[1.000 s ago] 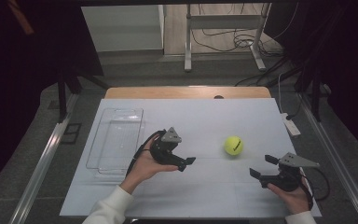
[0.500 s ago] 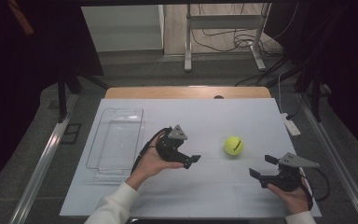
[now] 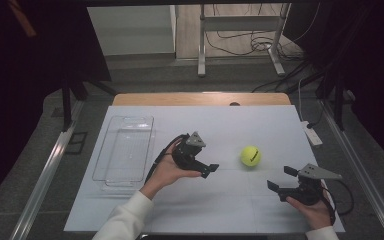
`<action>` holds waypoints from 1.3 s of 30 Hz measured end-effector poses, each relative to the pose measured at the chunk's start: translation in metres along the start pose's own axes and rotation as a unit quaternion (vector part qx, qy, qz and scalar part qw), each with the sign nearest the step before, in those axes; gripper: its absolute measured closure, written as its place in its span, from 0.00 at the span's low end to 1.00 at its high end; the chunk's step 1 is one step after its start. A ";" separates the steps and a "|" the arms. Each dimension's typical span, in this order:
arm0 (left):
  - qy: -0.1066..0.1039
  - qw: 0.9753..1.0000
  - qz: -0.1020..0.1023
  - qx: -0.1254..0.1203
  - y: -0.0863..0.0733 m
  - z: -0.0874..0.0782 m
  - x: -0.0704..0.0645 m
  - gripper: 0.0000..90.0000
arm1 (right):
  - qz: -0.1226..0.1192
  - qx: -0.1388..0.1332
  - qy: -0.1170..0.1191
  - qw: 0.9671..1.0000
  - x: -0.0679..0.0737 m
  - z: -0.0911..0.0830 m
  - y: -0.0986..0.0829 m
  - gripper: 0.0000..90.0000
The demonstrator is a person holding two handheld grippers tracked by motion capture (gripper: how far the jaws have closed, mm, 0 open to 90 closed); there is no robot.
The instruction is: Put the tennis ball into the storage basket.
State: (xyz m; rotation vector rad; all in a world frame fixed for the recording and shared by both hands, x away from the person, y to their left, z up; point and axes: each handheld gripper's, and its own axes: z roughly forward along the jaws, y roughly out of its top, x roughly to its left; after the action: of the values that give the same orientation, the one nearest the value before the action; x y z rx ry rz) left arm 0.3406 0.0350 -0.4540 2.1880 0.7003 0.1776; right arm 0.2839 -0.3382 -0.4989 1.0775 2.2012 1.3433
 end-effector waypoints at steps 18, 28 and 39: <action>-0.008 1.000 -0.003 0.003 0.015 0.012 0.004 0.10 | -0.002 0.002 0.001 1.000 -0.001 0.000 -0.001 0.12; -0.012 1.000 -0.004 0.009 0.023 0.021 0.005 0.10 | -0.003 0.001 0.000 1.000 0.000 0.000 -0.001 0.12; -0.016 1.000 -0.011 0.015 0.033 0.031 0.009 0.10 | -0.004 0.001 0.001 1.000 0.000 0.001 -0.001 0.12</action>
State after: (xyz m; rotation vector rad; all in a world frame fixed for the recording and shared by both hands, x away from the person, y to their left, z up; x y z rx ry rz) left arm 0.3730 0.0020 -0.4511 2.2056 0.7138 0.1208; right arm 0.2842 -0.3382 -0.5002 1.0685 2.2059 1.3400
